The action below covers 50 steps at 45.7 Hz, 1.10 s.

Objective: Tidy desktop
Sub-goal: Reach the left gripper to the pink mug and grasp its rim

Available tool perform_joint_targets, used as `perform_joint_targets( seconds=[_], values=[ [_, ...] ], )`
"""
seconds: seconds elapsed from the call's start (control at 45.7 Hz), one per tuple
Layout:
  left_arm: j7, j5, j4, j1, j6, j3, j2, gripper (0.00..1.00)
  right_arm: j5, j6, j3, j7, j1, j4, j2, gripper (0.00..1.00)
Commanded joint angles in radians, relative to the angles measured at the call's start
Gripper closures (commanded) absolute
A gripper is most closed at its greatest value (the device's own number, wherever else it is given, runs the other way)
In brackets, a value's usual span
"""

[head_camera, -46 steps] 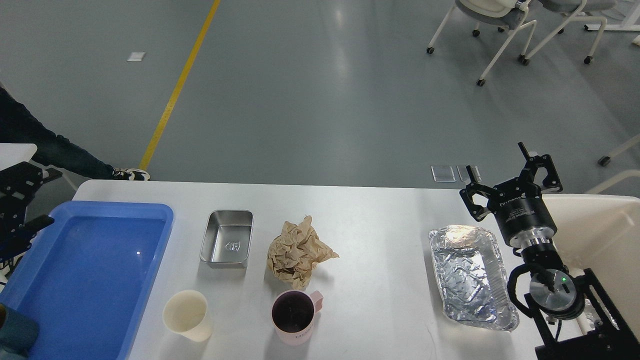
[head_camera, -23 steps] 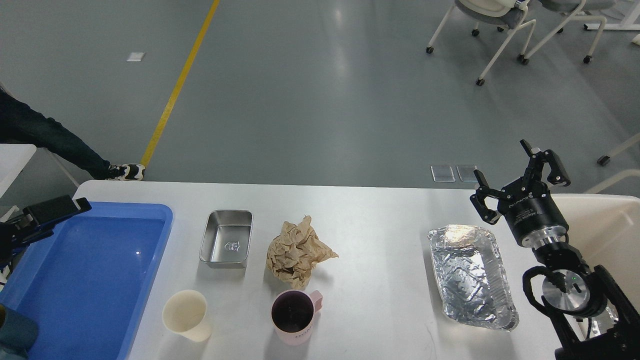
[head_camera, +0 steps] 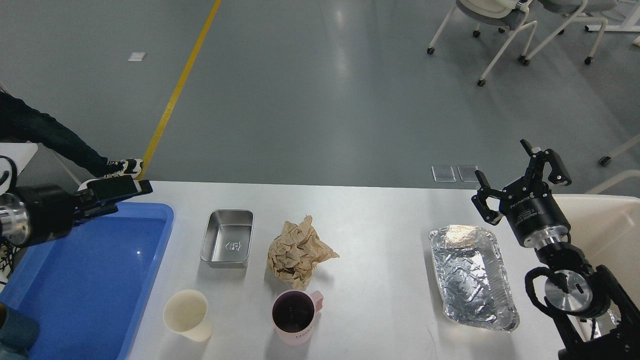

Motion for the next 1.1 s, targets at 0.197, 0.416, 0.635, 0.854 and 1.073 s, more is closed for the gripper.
perform_joint_targets(
  seconds=[0.197,0.416,0.635,0.854,1.073],
  values=[
    [0.006,0.281,0.054,-0.200,-0.023,0.335,-0.266,0.00,-0.005,0.000,0.003,0.000,-0.006,-0.006,-0.044,0.00],
    [0.008,0.381,0.067,-0.225,-0.025,0.430,-0.332,0.02,-0.005,0.000,0.005,0.000,-0.014,-0.006,-0.049,0.00],
    [0.009,0.429,0.133,-0.226,-0.023,0.494,-0.421,0.04,-0.005,0.000,0.009,0.000,-0.020,-0.003,-0.060,0.00],
    [0.008,0.462,0.153,-0.220,-0.022,0.543,-0.464,0.08,-0.005,0.000,0.014,0.000,-0.020,-0.003,-0.061,0.00],
    [-0.001,0.483,0.179,-0.219,-0.022,0.569,-0.507,0.17,-0.005,0.000,0.017,0.000,-0.020,-0.003,-0.063,0.00]
  ],
)
